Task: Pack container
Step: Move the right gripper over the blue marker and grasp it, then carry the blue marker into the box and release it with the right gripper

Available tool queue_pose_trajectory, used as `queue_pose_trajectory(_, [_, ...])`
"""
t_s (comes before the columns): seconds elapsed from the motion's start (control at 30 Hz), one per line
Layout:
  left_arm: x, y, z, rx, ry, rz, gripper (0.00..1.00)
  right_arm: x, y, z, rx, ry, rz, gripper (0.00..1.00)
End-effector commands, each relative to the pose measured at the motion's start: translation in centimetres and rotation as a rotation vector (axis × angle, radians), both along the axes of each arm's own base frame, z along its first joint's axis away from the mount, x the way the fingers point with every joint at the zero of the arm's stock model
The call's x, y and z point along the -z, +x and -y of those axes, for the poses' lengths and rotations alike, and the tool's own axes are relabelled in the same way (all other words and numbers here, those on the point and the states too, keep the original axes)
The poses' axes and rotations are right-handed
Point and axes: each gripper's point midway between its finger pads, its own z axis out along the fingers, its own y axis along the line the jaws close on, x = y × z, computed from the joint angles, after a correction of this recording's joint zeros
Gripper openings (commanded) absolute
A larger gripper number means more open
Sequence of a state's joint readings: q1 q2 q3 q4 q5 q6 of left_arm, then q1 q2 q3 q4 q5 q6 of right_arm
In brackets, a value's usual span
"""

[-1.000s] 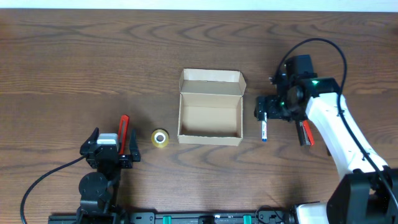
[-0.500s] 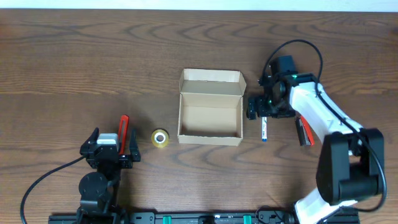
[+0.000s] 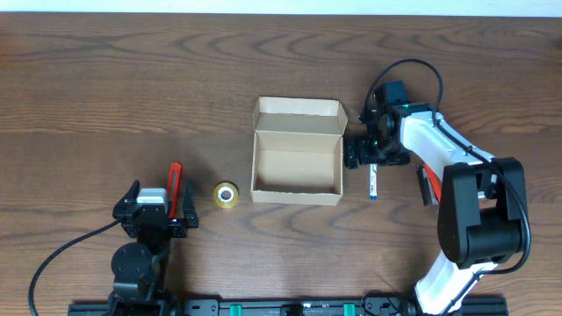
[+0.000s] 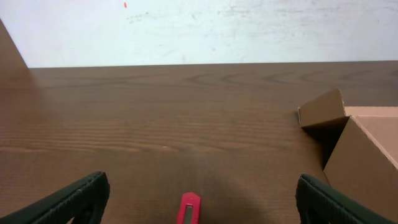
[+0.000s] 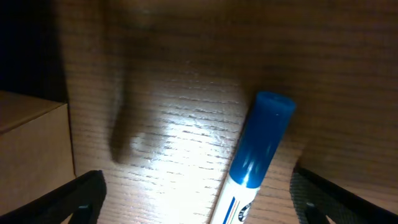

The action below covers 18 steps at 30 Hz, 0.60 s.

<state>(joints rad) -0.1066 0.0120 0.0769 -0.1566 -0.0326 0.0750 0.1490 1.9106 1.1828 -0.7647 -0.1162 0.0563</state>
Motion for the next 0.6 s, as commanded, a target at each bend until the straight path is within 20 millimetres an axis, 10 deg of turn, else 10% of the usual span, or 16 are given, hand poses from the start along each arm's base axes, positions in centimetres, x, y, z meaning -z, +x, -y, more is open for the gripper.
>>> queue_pose_trajectory(0.0, [1.5, 0.0, 0.0, -0.001, -0.009, -0.034, 0.95, 1.6, -0.5, 0.5, 0.024, 0.000, -0.050, 0.94])
queue_pose_trajectory(0.57, [1.5, 0.0, 0.1, 0.002, -0.010, -0.033, 0.95, 1.8, -1.3, 2.9, 0.100, -0.113, -0.085, 0.89])
